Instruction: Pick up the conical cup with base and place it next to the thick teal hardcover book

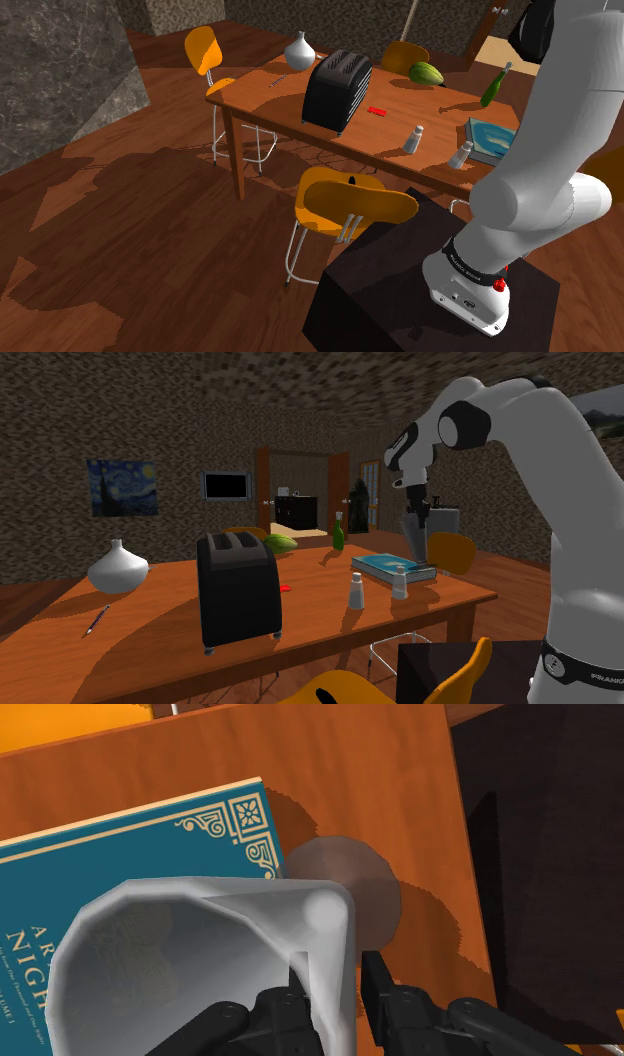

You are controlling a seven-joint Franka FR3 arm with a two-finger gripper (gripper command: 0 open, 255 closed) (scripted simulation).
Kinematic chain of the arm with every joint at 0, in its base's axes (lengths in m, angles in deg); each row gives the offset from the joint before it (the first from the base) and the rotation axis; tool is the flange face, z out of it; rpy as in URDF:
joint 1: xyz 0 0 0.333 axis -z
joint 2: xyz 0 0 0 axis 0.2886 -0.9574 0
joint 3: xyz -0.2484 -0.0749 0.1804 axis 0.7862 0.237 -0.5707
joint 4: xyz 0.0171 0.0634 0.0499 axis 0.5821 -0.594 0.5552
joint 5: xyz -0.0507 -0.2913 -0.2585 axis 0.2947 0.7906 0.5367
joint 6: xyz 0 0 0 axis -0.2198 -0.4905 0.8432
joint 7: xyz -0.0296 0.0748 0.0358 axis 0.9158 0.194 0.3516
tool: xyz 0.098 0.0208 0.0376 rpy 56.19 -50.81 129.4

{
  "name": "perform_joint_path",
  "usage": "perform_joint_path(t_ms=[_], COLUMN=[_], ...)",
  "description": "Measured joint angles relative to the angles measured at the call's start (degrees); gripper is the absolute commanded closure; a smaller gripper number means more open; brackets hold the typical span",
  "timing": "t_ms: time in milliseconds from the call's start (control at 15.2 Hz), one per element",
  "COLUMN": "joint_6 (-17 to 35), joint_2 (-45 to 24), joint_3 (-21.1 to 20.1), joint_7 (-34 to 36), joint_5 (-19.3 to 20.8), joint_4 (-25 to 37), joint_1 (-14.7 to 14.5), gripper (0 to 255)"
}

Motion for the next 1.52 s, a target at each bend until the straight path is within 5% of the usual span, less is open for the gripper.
perform_joint_path(t_ms=[1188,1518], joint_6=[-9.38,-14.47], joint_2=[0.82,5.71], joint_3=[0.65,3.03], joint_7=[0.39,1.34], joint_5=[1.08,4.8], joint_4=[9.3,11.3], joint_1=[1.69,-1.11], gripper=[255,255])
